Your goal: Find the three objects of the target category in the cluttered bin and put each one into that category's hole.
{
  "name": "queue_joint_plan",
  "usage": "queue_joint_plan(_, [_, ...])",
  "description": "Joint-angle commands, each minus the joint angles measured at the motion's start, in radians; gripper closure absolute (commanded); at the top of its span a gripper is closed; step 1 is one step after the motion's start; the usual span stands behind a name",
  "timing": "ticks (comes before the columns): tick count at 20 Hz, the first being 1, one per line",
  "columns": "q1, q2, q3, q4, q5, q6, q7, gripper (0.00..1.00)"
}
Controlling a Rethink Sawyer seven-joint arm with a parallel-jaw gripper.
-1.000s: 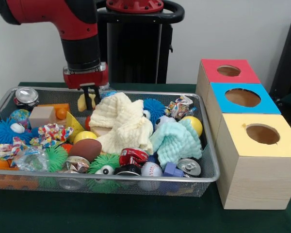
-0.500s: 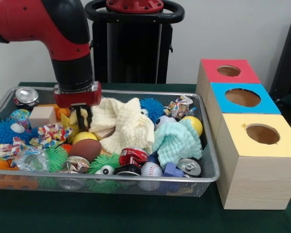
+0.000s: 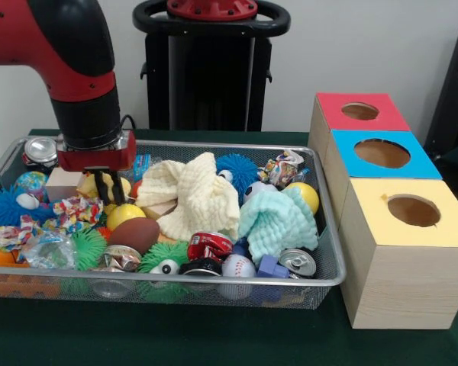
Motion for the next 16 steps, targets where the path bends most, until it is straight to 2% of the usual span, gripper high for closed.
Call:
queue_joint_plan(1, [0.045, -0.052, 0.058, -0.150, 0.053, 0.163, -0.089, 1.00])
queue_joint_plan(6, [0.080, -0.101, 0.048, -0.162, 0.088, 0.246, -0.057, 1.00])
queue_joint_plan(16, [0.143, -0.169, 0.004, -0.123, 0.150, 0.267, 0.036, 1.00])
